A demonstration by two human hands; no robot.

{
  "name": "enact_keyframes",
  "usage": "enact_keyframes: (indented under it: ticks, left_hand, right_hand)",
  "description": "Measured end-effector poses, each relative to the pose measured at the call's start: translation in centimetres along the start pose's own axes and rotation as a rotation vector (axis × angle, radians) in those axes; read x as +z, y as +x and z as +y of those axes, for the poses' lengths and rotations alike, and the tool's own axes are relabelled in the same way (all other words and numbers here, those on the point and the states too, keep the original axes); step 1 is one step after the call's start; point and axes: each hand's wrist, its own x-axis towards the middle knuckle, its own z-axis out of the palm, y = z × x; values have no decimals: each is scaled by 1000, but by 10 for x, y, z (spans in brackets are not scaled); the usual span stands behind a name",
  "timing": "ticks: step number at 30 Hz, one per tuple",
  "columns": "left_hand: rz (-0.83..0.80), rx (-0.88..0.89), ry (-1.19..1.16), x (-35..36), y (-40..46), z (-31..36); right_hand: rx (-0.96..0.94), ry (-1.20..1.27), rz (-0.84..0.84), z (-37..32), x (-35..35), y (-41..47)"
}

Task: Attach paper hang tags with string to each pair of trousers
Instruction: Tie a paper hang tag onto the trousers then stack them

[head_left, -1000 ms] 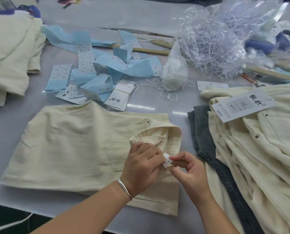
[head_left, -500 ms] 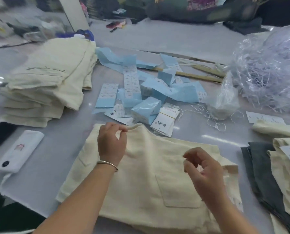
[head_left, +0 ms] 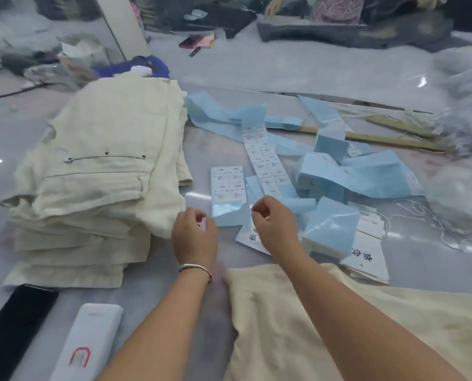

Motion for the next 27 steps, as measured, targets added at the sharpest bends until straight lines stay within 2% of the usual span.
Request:
enact_keyframes:
  ticks: [2, 6, 9, 13, 17, 19, 24, 25, 27]
  left_hand:
    - [-57, -68, 21, 6, 26, -4]
    - [-345, 25, 132, 27, 53, 0]
    - [-430, 11, 199, 37, 58, 2]
    - [-451, -66, -104, 35, 61, -6]
    - [-397, -163, -392, 34, 67, -12]
    - [-375, -203, -506, 33, 71, -12]
    - [-526, -440, -805, 30, 85, -10]
    - [-580, -456, -836, 29, 87, -11]
    - [-676, -480, -915, 26, 92, -13]
  right_hand:
    - [66, -26, 9, 1, 16, 24]
    - [218, -169, -88, 0, 47, 65]
    - [320, -116, -53, -6, 60, 82]
    - [353, 15, -24, -4, 69, 84]
    - [410, 329, -6, -4, 65, 79]
    - [433, 410, -23, -3, 57, 78]
    - [435, 437, -164, -4, 47, 73]
    - [386, 348, -167, -4, 48, 72]
    - [158, -105, -102, -3, 50, 73]
